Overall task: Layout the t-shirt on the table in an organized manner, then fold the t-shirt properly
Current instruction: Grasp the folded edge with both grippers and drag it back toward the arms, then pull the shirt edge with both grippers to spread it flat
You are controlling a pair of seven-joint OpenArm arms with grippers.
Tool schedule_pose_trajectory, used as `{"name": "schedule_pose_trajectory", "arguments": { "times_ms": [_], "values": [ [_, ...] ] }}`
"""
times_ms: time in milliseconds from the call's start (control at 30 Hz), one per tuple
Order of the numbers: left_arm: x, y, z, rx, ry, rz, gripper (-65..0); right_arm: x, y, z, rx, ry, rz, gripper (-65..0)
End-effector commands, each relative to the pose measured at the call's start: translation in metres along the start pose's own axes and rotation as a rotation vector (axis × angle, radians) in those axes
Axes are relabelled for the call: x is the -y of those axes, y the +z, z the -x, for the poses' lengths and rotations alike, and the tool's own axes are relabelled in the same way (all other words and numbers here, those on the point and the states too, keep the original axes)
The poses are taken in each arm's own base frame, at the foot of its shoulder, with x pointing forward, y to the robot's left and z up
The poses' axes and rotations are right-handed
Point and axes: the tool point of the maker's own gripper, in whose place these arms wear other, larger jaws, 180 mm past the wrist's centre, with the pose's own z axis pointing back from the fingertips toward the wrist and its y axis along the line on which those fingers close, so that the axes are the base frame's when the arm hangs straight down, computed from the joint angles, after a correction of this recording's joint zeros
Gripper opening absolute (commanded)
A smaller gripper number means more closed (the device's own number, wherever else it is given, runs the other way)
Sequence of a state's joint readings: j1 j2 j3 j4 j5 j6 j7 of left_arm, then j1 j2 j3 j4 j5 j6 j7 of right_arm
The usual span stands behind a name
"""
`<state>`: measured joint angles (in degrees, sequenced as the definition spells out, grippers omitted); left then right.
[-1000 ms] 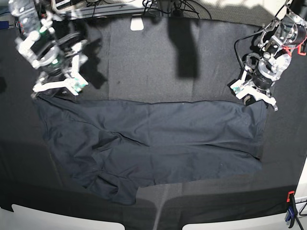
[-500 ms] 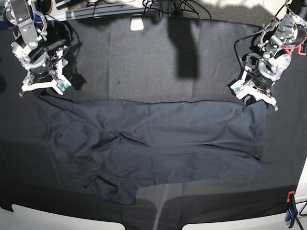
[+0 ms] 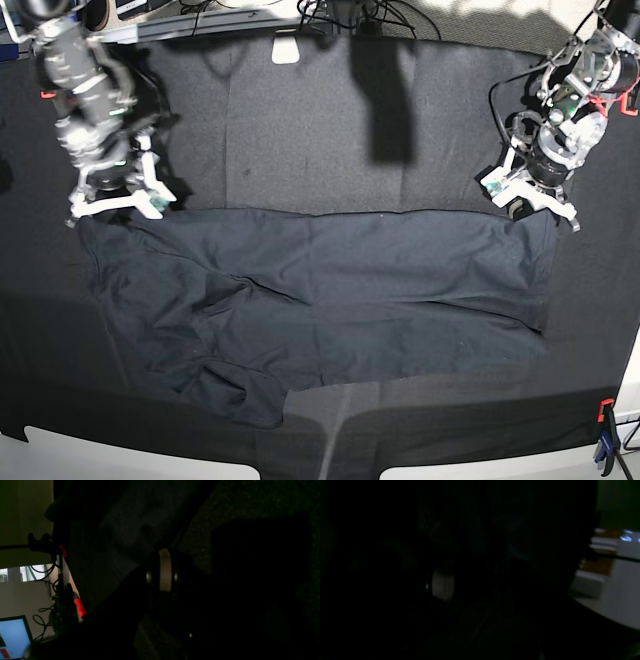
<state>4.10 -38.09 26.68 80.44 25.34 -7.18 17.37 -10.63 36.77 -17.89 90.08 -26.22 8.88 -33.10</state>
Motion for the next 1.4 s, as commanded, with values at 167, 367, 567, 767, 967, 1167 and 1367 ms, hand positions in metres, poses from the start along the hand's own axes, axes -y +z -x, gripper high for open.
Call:
{"name": "schedule_pose_trajectory", "arguments": {
  "times_ms": [167,367,567,767,967,1167,1367],
  "values": [
    [-0.007,0.001,0.005,-0.014,-0.013,-0.009,-65.0,0.016,0.0,0.006,-0.026,0.005,0.039,-32.2],
    [-0.007,0.001,0.005,-0.014,-0.013,-0.009,-65.0,0.027,-0.007,0.0,-0.025,-0.016,0.063,-43.6],
    [-0.015,0.001,0.007,-0.022,-0.001,-0.051,-65.0,0.022,-0.013,-0.014,-0.014,-0.062,0.054,-65.0],
    [-0.039,0.007,0.006,-0.047,0.038,-0.18,-65.0,0.01,-0.005,0.003,-0.099,-0.047,0.035,-65.0],
    [-0.029,0.024,-0.004,-0.027,0.01,-0.171,-65.0,-0.002,0.022,0.016,-0.095,0.017,0.019,-65.0],
    [-0.02,0.046,0.008,-0.083,-0.036,-0.192,-65.0,0.002,0.052,0.028,-0.1,0.07,0.043,-65.0],
    [-0.014,0.069,0.019,-0.133,-0.107,-0.232,-65.0,0.009,0.077,0.047,-0.148,0.126,0.064,-65.0]
  ]
}}
